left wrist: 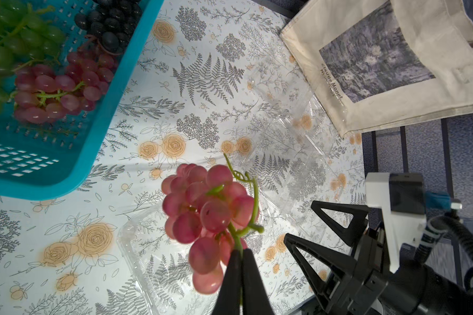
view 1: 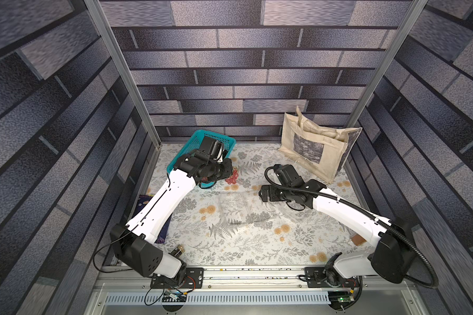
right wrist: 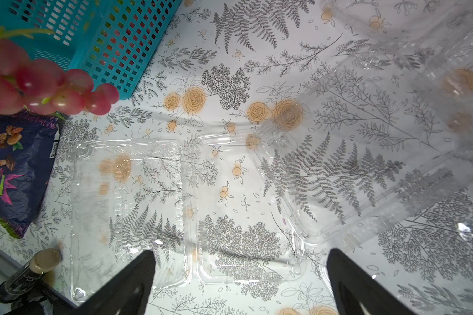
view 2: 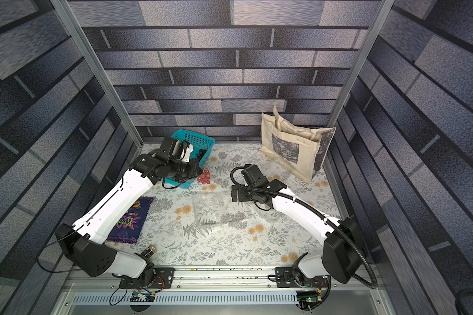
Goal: Pack grapes into containers
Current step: Place the grape into the packing box.
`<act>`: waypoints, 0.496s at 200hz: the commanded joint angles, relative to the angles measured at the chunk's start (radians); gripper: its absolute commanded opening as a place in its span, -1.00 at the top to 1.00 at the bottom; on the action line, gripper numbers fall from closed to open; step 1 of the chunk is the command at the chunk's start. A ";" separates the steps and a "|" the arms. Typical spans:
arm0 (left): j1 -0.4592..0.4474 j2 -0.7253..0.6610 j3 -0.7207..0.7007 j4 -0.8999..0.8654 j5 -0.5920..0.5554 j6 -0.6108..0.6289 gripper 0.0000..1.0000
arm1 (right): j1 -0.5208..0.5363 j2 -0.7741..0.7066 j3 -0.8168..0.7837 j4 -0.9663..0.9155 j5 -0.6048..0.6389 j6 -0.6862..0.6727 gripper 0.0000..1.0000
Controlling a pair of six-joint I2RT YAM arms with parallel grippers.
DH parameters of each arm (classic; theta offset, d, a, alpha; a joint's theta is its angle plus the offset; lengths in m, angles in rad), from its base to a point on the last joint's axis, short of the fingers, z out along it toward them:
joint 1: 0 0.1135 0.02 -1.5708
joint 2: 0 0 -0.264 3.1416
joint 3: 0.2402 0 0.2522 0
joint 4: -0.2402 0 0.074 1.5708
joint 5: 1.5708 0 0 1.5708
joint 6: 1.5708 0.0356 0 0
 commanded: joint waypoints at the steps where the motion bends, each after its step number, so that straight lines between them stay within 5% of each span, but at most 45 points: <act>1: -0.017 -0.070 -0.080 0.029 -0.025 -0.046 1.00 | 0.017 -0.029 -0.015 -0.007 0.025 0.020 -1.00; 99: -0.131 -0.197 -0.432 0.171 -0.062 -0.160 1.00 | 0.196 -0.140 -0.158 0.098 0.147 0.023 -1.00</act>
